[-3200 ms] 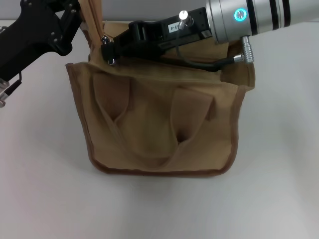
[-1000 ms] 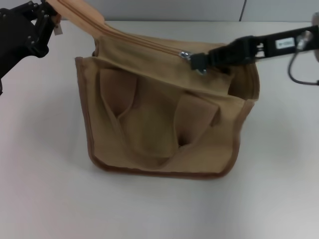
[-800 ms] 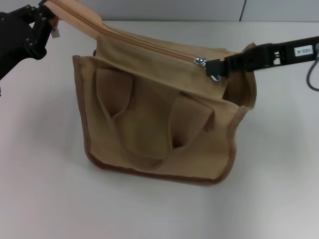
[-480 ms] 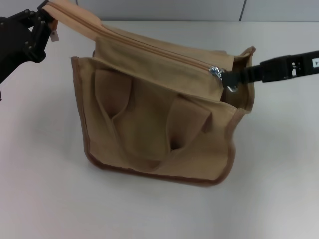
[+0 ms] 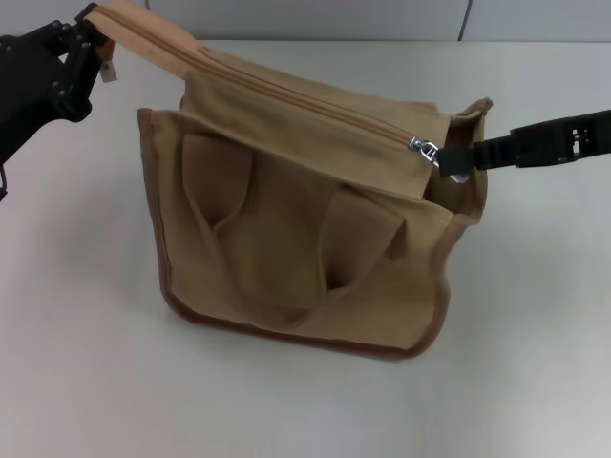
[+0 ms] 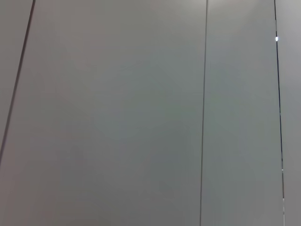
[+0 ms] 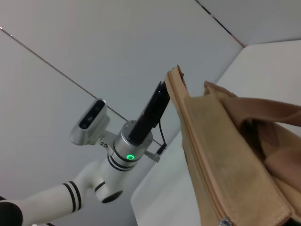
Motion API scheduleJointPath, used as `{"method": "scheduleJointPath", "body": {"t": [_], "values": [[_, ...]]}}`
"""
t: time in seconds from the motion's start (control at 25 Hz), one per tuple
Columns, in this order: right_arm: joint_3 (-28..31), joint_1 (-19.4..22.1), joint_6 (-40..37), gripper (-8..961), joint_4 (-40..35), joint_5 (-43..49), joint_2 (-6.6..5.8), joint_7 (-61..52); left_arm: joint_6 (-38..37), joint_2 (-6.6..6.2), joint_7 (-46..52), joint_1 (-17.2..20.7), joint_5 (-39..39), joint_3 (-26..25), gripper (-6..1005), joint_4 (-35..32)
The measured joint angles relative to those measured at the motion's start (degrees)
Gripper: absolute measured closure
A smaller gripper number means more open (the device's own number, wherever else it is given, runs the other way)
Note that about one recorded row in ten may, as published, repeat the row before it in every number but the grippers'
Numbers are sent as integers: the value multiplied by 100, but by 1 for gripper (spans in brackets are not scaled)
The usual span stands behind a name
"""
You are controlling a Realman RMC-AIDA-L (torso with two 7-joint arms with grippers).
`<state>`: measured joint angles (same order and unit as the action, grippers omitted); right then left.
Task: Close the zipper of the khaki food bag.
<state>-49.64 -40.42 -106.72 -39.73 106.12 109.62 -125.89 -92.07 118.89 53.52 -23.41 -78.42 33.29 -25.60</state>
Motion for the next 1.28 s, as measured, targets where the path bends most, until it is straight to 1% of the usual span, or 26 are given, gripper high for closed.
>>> {"method": "scheduleJointPath", "body": {"t": [0.24, 0.44, 0.52, 0.56, 0.72, 0.76, 0.84, 0.88, 0.92, 0.96, 1.08, 1.12, 1.16, 1.28], "values": [[248, 54, -77, 915, 131, -34, -12, 83, 46, -11, 1, -38, 4, 24, 974, 78], [285, 111, -219, 913, 133, -37, -12, 260, 51, -10, -14, -38, 4, 8, 974, 93], [462, 204, -370, 723, 106, -39, -9, 553, 51, -8, -11, -35, 4, -9, 973, 98], [462, 204, -370, 683, 106, -39, -9, 553, 54, -8, -7, -32, 4, -15, 973, 100], [1236, 522, -830, 523, 32, -48, 44, 1604, 153, -9, -3, -30, 18, -18, 973, 179], [1481, 636, -1063, 483, 30, -51, 66, 2004, 168, -11, -4, -31, 19, -16, 973, 202], [1775, 835, -1491, 371, 40, -57, 103, 2673, 194, -18, -5, -34, 19, -14, 973, 251], [1873, 951, -1668, 316, 52, -57, 133, 2973, 204, -20, -3, -28, 20, -14, 973, 258], [1937, 1251, -1833, 260, 55, -102, 222, 3714, 219, -19, 0, -20, 21, -13, 973, 261], [1937, 1251, -1833, 253, 55, -102, 222, 3714, 256, -16, 1, -11, 21, -8, 973, 268], [1862, 1731, -1829, 234, 56, -130, 380, 4742, 346, -17, 39, 10, 21, -7, 972, 303], [1711, 1915, -1830, 227, 86, -97, 427, 5219, 357, -21, 77, 17, 21, -10, 972, 317], [1711, 1915, -1830, 221, 86, -97, 427, 5219, 358, -25, 102, 20, 21, -11, 972, 323], [1459, 2050, -1818, 214, 201, 172, 495, 5813, 417, -31, 140, 32, 5, 16, 972, 329]]}}
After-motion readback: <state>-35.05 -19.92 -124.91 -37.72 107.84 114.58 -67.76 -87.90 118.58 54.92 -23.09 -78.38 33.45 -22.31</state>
